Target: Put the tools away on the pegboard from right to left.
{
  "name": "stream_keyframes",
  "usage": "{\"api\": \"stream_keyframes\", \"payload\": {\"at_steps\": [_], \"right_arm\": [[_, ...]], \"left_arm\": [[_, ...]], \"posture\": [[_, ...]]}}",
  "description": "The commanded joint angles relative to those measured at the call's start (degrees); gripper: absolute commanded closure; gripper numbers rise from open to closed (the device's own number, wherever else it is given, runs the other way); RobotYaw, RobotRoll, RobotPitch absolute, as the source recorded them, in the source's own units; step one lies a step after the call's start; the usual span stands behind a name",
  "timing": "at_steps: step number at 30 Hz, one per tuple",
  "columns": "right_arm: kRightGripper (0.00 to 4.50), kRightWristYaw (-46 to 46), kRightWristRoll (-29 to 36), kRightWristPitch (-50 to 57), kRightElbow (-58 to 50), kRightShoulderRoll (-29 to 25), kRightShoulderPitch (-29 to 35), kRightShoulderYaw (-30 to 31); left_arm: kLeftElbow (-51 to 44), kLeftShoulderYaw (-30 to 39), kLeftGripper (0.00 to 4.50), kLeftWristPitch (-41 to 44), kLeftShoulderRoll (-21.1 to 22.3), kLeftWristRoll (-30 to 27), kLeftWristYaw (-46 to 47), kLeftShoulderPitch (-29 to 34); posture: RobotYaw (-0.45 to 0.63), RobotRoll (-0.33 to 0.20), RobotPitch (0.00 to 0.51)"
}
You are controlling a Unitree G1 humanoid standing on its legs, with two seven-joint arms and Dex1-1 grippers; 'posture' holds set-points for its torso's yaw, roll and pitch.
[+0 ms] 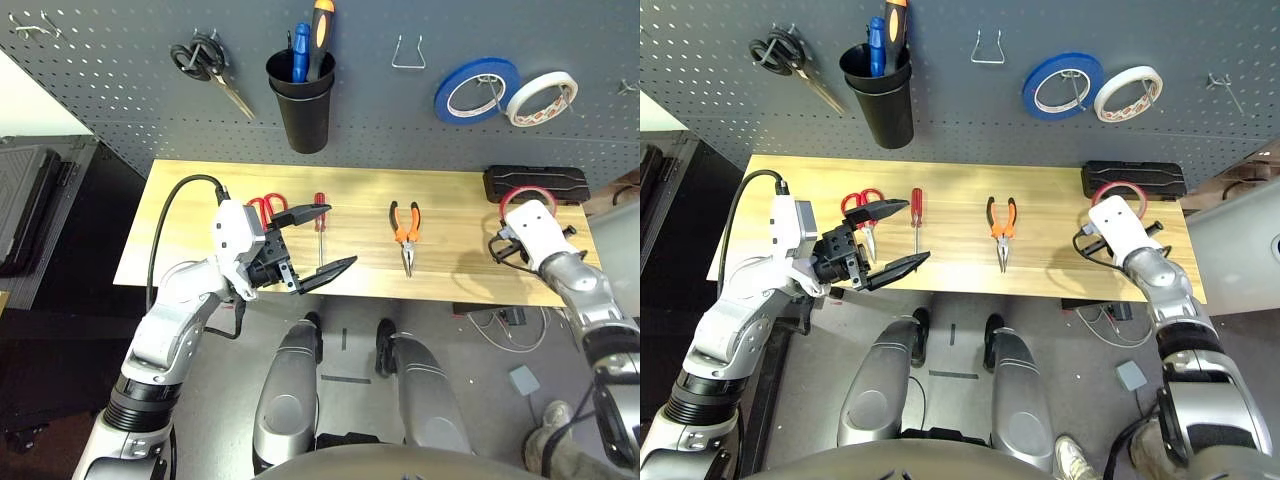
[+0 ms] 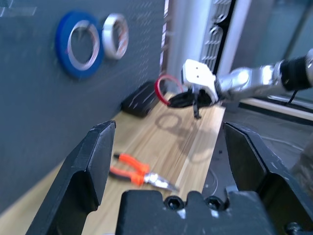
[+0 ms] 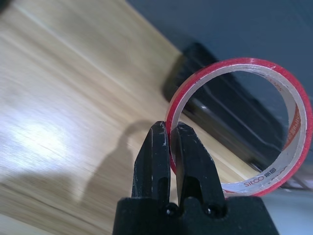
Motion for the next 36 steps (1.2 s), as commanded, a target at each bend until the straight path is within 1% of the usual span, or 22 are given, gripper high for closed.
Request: {"api": "stream_keyframes", "payload": {"at_steps": [1,6,11,18,21,25,36], "right_arm": [[4.49,-4.3,-0.1,-4.8,1.9,-1.2,2.2,-1.7],[4.49,-8.3,-0.7,-11.6,5.0,-3.0,4.4,-2.2],[4.49,-13.5,-1.5,-20.0,8.8,-5.9,5.3,-2.9],[4.49,-19.6,-3.6,-26.0,12.2,-8.6,4.0,-3.2],[4.49,-21.6,-4.3,-26.4,13.6,-9.6,1.9,-3.3],[4.49,-21.2,-3.8,-26.5,15.6,-10.1,-1.4,-3.0],[4.49,-15.3,-3.6,-22.9,21.2,-10.8,-13.4,-2.1]], "left_arm": [[-1.3,-1.6,0.00,-1.5,-0.5,0.1,-1.5,-1.0],[-0.8,-1.6,0.00,-2.9,-1.3,0.6,-1.0,-4.4],[-0.6,-1.8,0.00,-3.7,-2.1,0.6,-0.6,-6.1],[-0.2,-1.2,0.00,-3.0,-3.8,-1.2,0.1,-8.1],[0.2,-0.8,0.00,-2.3,-4.7,-2.2,0.4,-9.1],[0.0,-0.3,0.00,-0.8,-5.2,-3.9,1.0,-10.1],[0.4,-0.7,0.00,0.1,-6.0,-3.5,0.9,-10.8]], "posture": [[0.27,0.000,0.240],[0.27,0.000,0.233],[0.27,0.000,0.228],[0.25,0.000,0.230],[0.25,0.000,0.230],[0.24,0.000,0.230],[0.23,0.000,0.236]]}}
